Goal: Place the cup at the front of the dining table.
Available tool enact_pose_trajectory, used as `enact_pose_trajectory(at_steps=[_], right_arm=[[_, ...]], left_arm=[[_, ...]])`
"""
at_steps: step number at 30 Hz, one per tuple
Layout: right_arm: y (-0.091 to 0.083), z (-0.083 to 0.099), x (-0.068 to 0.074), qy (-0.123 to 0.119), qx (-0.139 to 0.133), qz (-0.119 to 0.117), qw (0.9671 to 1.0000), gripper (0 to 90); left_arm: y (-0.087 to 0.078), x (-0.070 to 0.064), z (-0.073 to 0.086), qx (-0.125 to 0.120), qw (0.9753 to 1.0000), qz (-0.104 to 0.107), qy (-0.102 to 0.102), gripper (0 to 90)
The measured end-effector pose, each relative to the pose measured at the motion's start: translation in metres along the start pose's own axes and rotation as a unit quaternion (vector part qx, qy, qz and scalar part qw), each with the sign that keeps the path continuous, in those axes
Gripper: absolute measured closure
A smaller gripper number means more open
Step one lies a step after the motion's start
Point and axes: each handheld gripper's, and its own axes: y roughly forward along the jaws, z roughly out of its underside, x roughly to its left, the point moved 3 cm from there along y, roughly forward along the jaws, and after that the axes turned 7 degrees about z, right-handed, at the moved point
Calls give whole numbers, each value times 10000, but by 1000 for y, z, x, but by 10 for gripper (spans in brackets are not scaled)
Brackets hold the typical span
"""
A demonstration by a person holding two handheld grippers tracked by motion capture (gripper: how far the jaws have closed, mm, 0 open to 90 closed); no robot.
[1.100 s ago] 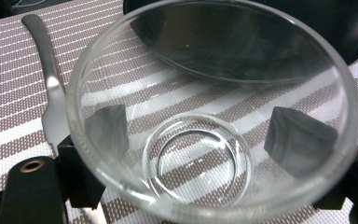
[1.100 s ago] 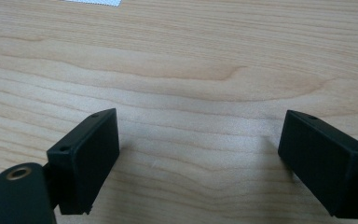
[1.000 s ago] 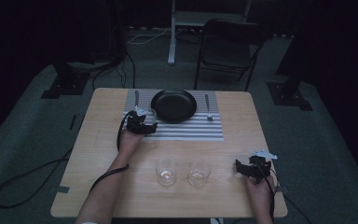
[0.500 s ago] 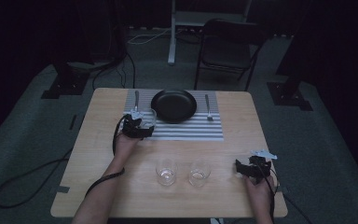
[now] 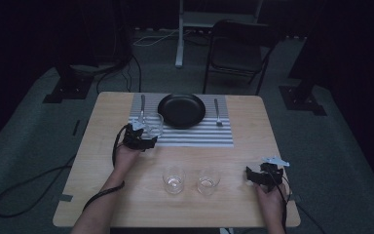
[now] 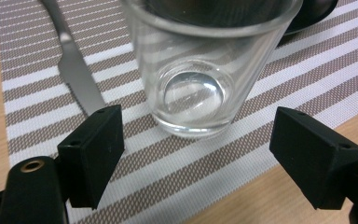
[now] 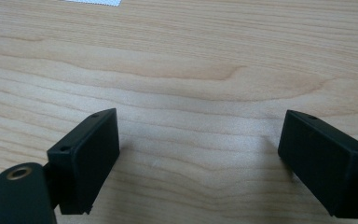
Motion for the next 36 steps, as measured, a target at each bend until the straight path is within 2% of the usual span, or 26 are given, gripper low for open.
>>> enact_pose_trajectory(at_steps=[18, 28, 36], right_arm=[[0, 0, 0, 0, 0, 0, 10000, 120], [0, 0, 0, 1, -1, 0, 10000, 120], [0, 0, 0, 0, -1, 0, 10000, 120]], left_arm=[[-30, 1, 9, -177, 9998, -4, 41, 184], [-42, -2, 21, -235, 9997, 60, 69, 184], [-54, 2, 30, -271, 9996, 56, 41, 184]])
